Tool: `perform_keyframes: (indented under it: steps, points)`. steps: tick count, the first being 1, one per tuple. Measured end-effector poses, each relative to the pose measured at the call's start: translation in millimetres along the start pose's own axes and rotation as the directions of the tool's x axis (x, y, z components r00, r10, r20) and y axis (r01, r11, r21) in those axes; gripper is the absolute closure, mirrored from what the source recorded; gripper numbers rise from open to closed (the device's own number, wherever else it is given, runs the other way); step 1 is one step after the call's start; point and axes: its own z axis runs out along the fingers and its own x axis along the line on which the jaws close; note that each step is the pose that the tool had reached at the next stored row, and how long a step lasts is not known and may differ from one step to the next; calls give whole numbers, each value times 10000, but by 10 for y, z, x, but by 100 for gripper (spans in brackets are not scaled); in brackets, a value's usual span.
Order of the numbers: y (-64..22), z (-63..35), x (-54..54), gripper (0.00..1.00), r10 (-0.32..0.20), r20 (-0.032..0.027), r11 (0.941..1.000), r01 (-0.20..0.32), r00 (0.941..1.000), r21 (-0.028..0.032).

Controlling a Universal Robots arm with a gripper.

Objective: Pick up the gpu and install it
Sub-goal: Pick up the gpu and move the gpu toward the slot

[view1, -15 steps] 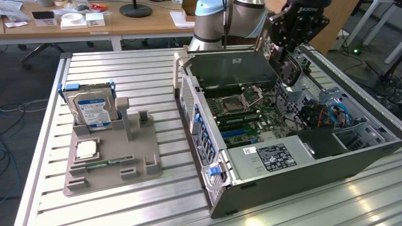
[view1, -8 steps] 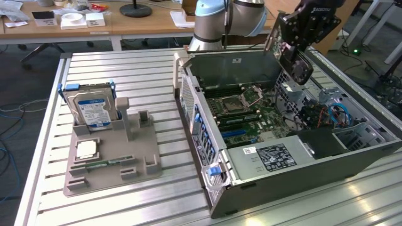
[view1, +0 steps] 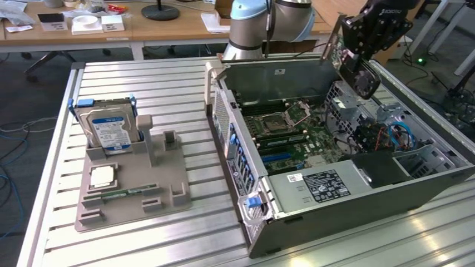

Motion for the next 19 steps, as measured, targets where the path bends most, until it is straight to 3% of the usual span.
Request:
perform_keyframes:
  steps: [7, 15, 19]
  points:
    - [1, 3, -114, 74, 0, 0, 10000, 0, 10000, 1]
    - [3, 8, -321, 74, 0, 0, 10000, 0, 10000, 0]
    - [4, 9, -343, 74, 2, 0, 10000, -2, 10000, 0]
